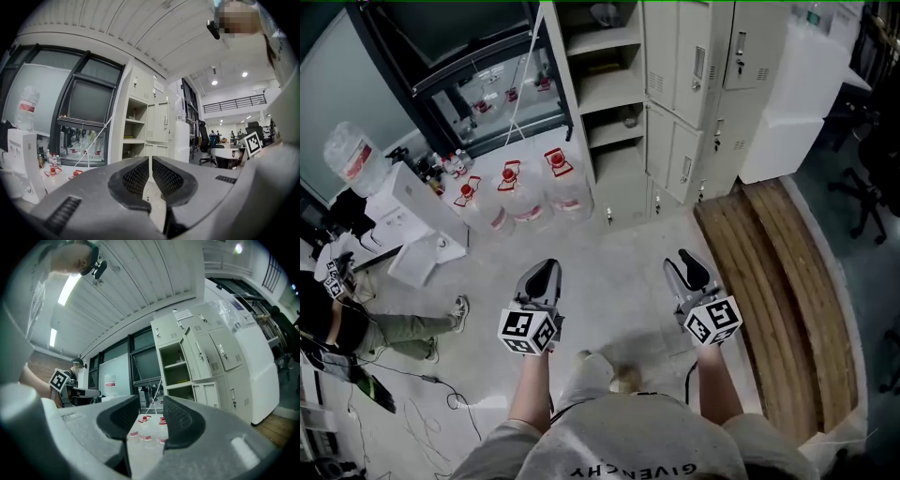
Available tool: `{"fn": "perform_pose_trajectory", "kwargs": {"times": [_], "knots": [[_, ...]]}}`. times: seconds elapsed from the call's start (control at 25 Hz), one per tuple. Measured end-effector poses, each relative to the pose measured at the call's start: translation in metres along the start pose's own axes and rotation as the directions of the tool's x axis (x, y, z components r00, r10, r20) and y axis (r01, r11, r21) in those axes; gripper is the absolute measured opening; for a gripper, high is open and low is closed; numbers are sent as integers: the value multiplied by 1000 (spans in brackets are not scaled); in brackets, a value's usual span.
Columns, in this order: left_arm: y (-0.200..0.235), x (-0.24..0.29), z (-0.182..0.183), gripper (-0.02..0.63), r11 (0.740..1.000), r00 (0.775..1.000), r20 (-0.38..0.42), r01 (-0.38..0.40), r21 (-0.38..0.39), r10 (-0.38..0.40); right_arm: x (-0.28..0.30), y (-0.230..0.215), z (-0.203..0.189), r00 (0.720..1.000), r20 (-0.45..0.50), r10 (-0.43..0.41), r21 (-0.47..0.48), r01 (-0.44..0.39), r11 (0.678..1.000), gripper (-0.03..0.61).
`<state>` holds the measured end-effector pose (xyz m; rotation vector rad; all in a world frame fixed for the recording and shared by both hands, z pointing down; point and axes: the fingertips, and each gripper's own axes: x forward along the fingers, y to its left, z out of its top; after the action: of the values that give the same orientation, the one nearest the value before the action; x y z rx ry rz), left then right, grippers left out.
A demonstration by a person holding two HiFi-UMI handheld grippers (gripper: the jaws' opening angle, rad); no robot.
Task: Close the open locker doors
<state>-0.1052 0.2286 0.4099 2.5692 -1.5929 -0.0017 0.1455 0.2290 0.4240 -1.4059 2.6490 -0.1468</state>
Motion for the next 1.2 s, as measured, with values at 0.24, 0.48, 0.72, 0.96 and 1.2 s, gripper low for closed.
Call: {"fn": "perform_pose_trajectory", "kwargs": {"times": [0.24,0.48,0.72,0.96,1.2], "knots": [[-2,30,-11,18,999,999,-17,38,-6,-39,9,-20,3,1000,10,-15,-10,15,1000,163],[5,86,-11,18,997,997,-17,71,0,-71,27,-54,5,999,20,-39,1,39,999,174],[9,150,-3,18,995,995,10,97,-17,-96,67,-89,6,1000,-25,-14,-20,14,1000,186],[18,197,-14,18,994,994,-26,107,-35,-108,108,-128,7,999,-45,-25,-4,25,1000,187],[32,237,-12,18,995,995,-30,96,-33,-97,146,-163,6,998,-65,-19,4,19,1000,191]]}}
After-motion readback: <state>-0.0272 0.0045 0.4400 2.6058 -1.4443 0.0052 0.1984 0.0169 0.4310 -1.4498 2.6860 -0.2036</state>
